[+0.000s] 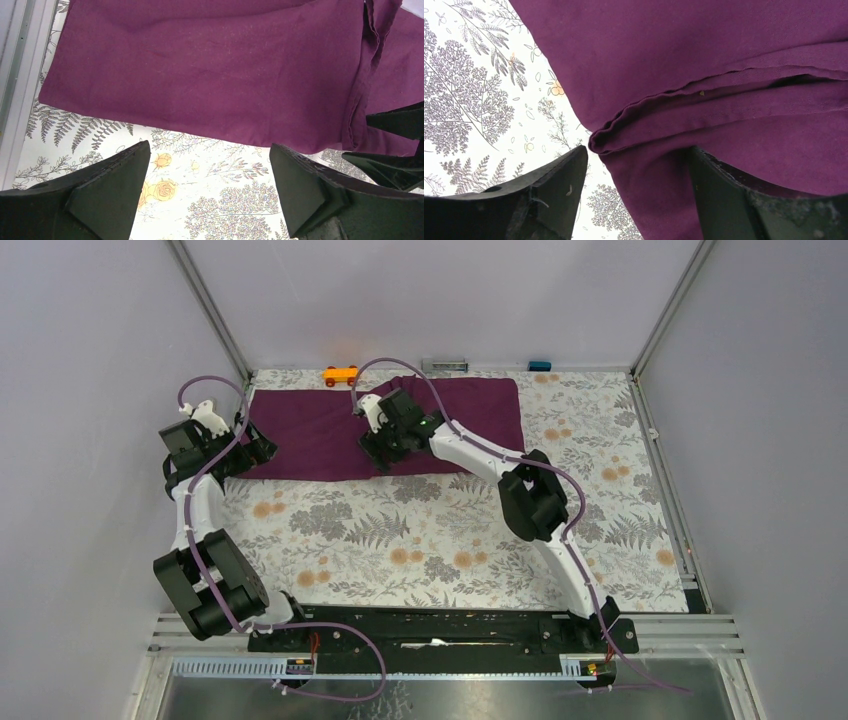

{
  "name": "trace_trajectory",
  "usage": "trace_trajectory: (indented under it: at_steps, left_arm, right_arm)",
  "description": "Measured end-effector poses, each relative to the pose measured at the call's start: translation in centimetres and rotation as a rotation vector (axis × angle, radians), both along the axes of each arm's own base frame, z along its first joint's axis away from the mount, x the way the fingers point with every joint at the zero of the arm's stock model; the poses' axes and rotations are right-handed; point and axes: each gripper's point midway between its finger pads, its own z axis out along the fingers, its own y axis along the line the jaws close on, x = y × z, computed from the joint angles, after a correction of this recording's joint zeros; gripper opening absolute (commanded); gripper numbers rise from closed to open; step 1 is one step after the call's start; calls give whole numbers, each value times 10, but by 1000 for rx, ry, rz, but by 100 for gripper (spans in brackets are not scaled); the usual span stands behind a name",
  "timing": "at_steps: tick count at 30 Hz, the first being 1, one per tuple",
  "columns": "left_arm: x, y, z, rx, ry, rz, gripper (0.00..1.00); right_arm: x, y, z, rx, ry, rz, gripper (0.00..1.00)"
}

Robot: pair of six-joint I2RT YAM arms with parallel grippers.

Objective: Open and lay out the surgical kit
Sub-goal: Open the surgical kit at the center of the board.

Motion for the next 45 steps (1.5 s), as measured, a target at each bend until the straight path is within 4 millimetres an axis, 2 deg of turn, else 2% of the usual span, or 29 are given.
trace_trajectory:
  at_steps: [10, 13, 15, 27, 31, 35, 37, 39, 41, 43, 44, 45]
  left_arm:
    - [0, -3, 1, -13, -4, -8, 99]
    - [0, -3, 1, -14, -4, -9, 99]
    - [0, -3, 1, -14, -5, -9, 99]
    - [0, -4, 1, -14, -5, -11, 99]
    - [1, -4, 2, -13, -6, -12, 99]
    - [4, -3, 8, -6, -20, -14, 99]
    - [6, -2, 12, 0, -29, -15, 99]
    - [7, -3, 15, 4, -36, -18, 99]
    - [9, -4, 17, 7, -41, -22, 99]
    - [10, -5, 20, 10, -46, -28, 99]
    - [11, -6, 20, 12, -49, -32, 99]
    - [12, -7, 21, 13, -50, -35, 99]
  right_arm:
    - [6, 3, 9, 3, -6, -13, 34]
    - [11, 4, 11, -2, -15, -20, 12]
    - [14, 3, 12, -7, -20, -25, 1]
    - [16, -5, 20, -22, -21, -42, 0]
    - [17, -21, 39, -19, -31, -61, 0]
    - [31, -58, 82, 15, -73, -121, 0]
    - [40, -87, 108, 32, -104, -171, 0]
    - [50, -124, 132, 48, -137, -237, 0]
    - [58, -171, 150, 60, -161, -317, 0]
    - [63, -235, 161, 71, -180, -426, 0]
    - [64, -278, 163, 73, -189, -502, 0]
    - [63, -312, 163, 73, -194, -564, 0]
